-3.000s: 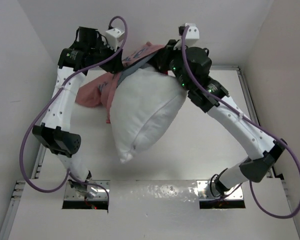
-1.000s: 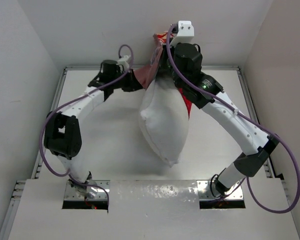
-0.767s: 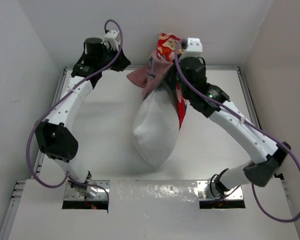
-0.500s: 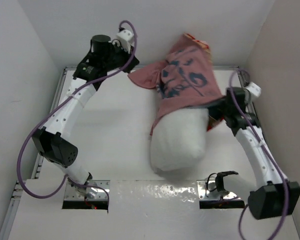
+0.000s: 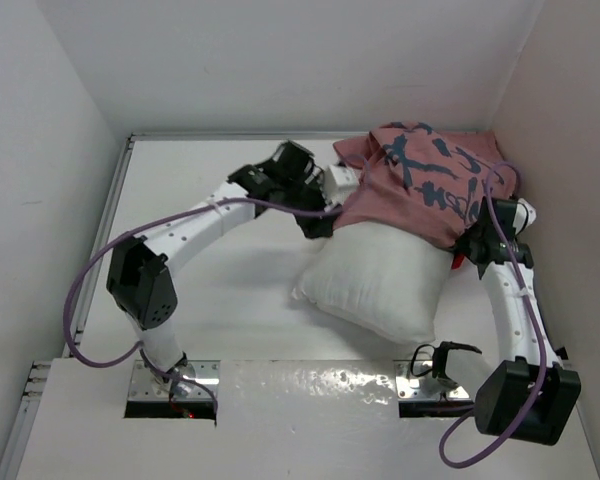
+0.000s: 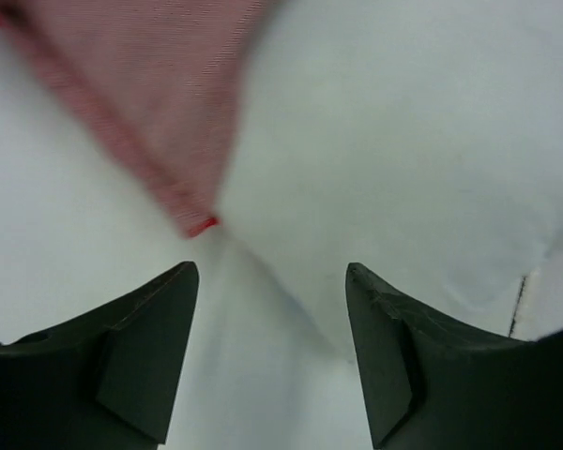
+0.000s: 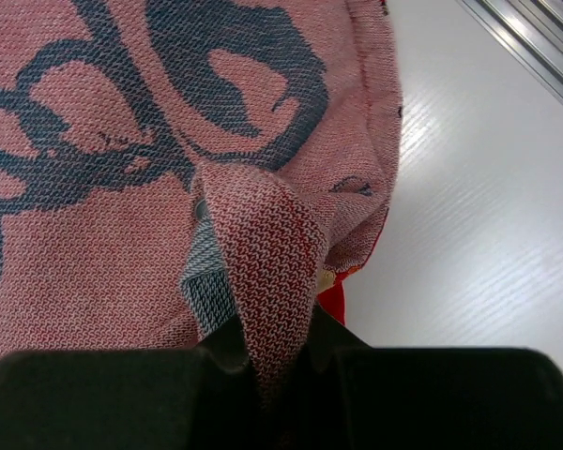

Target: Put the pillow into the pillowcase

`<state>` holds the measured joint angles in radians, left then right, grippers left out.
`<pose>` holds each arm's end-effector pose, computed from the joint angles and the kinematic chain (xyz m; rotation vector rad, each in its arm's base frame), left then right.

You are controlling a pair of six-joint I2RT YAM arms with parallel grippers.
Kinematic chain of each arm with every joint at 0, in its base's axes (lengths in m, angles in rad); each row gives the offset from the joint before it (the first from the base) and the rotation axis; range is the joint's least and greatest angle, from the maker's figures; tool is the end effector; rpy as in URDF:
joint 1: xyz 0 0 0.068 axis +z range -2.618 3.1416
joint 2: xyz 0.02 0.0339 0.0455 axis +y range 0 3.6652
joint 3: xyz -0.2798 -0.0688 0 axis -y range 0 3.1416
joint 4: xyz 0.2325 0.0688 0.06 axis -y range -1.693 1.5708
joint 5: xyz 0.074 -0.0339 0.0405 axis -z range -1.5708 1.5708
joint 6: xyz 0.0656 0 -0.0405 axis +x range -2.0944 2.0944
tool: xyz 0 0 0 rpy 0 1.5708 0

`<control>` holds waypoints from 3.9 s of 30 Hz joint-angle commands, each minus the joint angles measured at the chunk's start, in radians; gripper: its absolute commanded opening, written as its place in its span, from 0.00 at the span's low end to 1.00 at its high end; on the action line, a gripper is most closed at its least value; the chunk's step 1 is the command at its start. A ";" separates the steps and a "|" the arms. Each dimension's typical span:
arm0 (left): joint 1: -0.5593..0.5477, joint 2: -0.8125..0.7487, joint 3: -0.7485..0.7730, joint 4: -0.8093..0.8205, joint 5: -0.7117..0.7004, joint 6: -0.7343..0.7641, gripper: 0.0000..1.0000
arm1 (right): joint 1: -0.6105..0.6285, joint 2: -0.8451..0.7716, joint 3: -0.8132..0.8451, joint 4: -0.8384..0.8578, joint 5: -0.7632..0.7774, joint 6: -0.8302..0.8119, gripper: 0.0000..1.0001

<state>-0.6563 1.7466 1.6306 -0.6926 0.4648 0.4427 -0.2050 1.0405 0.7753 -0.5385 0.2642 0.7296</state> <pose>0.2977 -0.2664 0.3257 1.4201 1.8912 -0.6546 0.2059 -0.0603 0.2530 1.1644 2.0295 -0.0554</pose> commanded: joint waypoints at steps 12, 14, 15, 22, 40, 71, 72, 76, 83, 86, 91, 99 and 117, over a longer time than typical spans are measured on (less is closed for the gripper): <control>-0.071 0.071 -0.187 0.533 -0.258 0.021 0.67 | 0.007 -0.036 -0.034 0.118 -0.140 -0.070 0.00; -0.071 0.086 -0.187 0.542 -0.211 0.017 0.67 | 0.007 -0.040 -0.039 0.123 -0.155 -0.067 0.00; -0.071 0.097 -0.195 0.544 -0.184 0.019 0.67 | 0.007 -0.042 -0.041 0.124 -0.157 -0.065 0.00; -0.051 0.133 -0.232 0.530 0.041 0.018 0.67 | 0.007 -0.053 -0.045 0.112 -0.149 -0.071 0.00; 0.283 0.184 0.081 0.324 0.068 -0.419 0.00 | 0.009 -0.068 0.048 -0.018 -0.455 -0.260 0.00; 0.550 -0.067 1.220 -0.108 -0.652 -0.052 0.00 | 0.165 0.494 1.536 0.157 -0.747 0.383 0.00; 0.550 -0.134 1.182 -0.055 -0.611 -0.058 0.00 | 0.164 0.601 1.810 0.067 -0.703 0.337 0.00; 0.550 -0.312 0.504 -0.228 -0.457 -0.151 0.00 | 0.252 0.411 1.141 -0.076 -0.725 0.132 0.00; 0.561 -0.429 0.564 0.049 -0.376 -0.174 0.00 | 0.110 0.614 1.839 0.006 -0.794 0.369 0.00; 0.584 -0.257 0.646 -0.270 -0.429 -0.197 0.00 | 0.233 0.283 0.817 0.526 -0.782 0.387 0.00; 0.587 -0.445 0.644 0.100 -0.412 -0.133 0.00 | 0.118 0.647 1.957 -0.024 -0.727 0.315 0.00; 0.624 -0.347 0.630 0.092 -0.344 -0.165 0.00 | 0.073 0.650 1.990 0.113 -0.736 0.387 0.00; 0.650 -0.426 0.781 -0.035 -0.246 -0.147 0.00 | 0.176 0.570 1.829 0.088 -0.674 0.315 0.00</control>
<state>-0.0429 1.5497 2.3650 -1.0908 0.2523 0.2394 0.0238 1.5673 2.0663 -0.6884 -0.5537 1.0470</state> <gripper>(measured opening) 0.021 0.088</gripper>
